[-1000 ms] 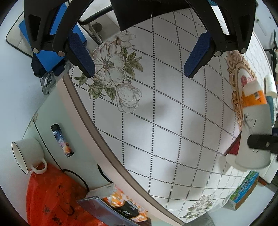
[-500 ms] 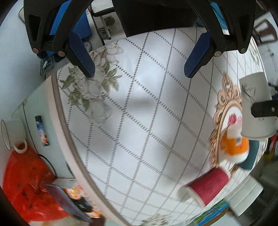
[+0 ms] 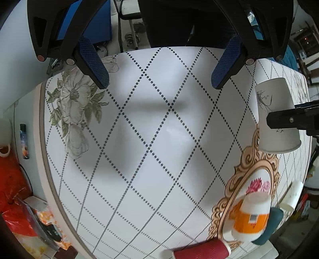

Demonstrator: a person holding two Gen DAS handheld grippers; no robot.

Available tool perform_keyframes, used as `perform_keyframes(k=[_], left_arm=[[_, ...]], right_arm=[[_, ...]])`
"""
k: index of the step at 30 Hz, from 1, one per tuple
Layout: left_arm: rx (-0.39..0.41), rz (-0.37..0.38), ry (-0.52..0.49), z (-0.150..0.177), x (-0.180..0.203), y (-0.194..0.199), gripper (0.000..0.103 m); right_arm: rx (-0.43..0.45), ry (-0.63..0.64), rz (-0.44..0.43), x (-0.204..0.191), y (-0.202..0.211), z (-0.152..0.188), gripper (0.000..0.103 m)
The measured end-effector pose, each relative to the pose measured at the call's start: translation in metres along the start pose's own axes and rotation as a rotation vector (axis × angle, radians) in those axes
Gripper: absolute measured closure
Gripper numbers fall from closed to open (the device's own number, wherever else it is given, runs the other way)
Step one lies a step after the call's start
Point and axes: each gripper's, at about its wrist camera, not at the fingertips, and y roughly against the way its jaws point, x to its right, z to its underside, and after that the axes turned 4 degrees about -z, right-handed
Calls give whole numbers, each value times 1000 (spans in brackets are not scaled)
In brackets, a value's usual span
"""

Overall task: Flip cup upside down
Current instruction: 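Lower the upright white cup onto the table and open the left tool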

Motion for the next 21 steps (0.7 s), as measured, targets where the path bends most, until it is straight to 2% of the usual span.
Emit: perform_keyframes(k=[5,11,21], left_arm=[[-12,6,1,1,-4,-14,43],[-17,-28,-46,2,0,-28,43],[-1,-52,-90,5,4,-32,41]], right_arm=[[-11,2,20,-4,-7,4,0],[-18,-8,34,-8,-12,8,0],[-32,-14,49,-16,-25,20,0]])
